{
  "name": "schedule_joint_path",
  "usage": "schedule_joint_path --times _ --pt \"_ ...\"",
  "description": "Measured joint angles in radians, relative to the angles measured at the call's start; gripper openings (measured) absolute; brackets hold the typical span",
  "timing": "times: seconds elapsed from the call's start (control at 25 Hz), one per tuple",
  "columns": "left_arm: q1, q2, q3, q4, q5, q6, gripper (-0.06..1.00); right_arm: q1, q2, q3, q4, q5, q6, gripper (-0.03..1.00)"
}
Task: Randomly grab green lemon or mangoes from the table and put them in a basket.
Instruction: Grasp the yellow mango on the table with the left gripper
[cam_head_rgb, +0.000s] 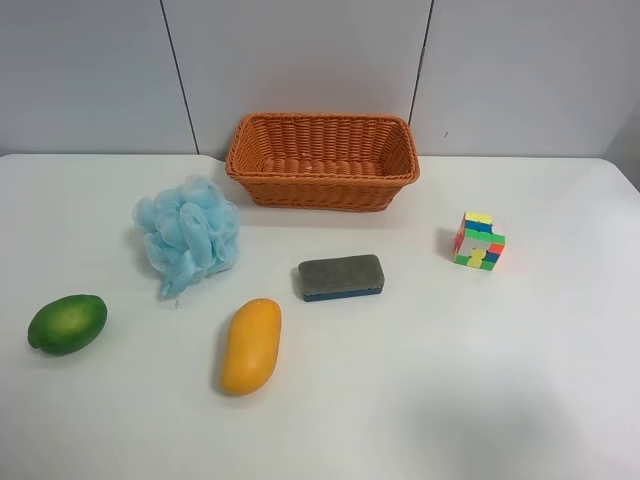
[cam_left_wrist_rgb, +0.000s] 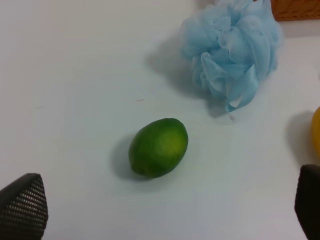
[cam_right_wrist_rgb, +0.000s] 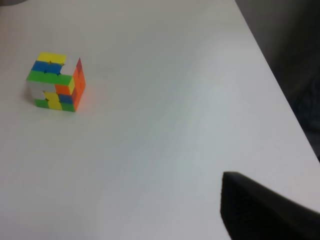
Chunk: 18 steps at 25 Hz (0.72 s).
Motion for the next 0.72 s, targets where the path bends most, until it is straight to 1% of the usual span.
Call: schedule_joint_path --times 0.72 --pt "0.0 0.012 0.0 0.0 0.002 0.0 0.99 0.0 0.0 0.0 0.0 0.0 0.0 0.99"
